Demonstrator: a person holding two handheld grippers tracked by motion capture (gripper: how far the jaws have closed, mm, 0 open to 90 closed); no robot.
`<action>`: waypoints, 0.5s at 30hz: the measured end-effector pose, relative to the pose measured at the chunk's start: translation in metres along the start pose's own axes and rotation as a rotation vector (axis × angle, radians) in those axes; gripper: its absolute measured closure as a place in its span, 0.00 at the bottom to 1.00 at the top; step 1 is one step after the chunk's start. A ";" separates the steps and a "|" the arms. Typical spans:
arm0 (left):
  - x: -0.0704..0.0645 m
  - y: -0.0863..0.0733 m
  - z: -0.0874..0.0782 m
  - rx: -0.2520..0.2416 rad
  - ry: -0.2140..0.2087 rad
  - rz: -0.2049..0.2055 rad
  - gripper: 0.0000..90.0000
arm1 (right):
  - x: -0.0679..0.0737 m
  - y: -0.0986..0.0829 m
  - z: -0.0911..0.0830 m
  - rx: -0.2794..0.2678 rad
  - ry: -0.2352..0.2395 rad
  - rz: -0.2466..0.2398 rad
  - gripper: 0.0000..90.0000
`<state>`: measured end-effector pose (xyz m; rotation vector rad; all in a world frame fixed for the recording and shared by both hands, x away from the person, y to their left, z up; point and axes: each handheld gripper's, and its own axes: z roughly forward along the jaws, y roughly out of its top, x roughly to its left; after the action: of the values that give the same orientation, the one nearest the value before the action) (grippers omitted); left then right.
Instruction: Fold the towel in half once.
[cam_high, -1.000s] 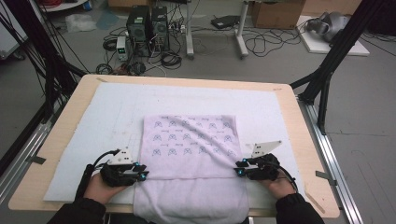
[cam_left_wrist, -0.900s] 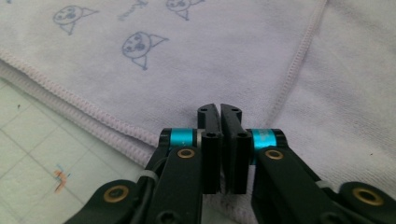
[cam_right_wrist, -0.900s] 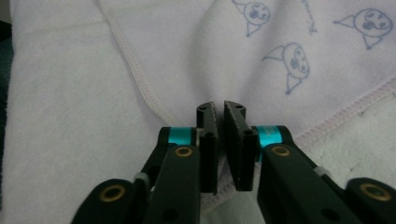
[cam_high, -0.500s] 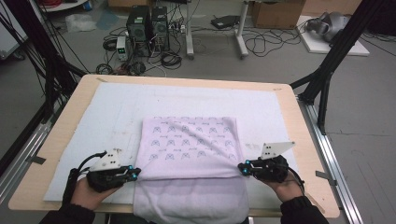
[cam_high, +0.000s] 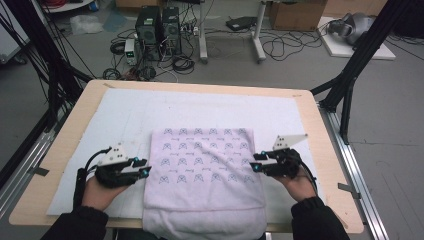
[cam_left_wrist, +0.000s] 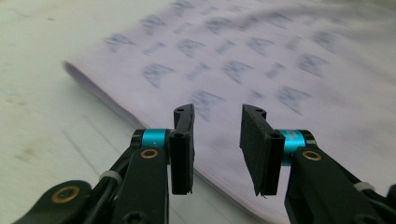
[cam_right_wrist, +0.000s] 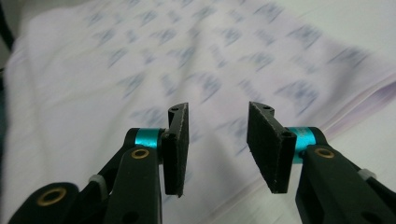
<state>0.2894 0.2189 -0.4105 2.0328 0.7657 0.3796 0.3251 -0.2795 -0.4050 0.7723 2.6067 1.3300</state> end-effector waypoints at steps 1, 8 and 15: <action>0.005 0.003 0.004 -0.004 0.009 -0.010 0.72 | -0.009 0.007 0.004 -0.007 -0.017 -0.001 0.63; 0.043 0.030 0.039 -0.034 0.083 -0.077 0.69 | -0.053 0.043 0.026 0.008 -0.073 0.024 0.54; 0.061 0.021 0.067 0.041 0.123 -0.189 0.52 | -0.079 0.032 0.050 0.080 -0.143 0.068 0.45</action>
<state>0.3795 0.2061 -0.4310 1.9679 1.0399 0.3854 0.4219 -0.2658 -0.4202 0.9394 2.5555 1.1472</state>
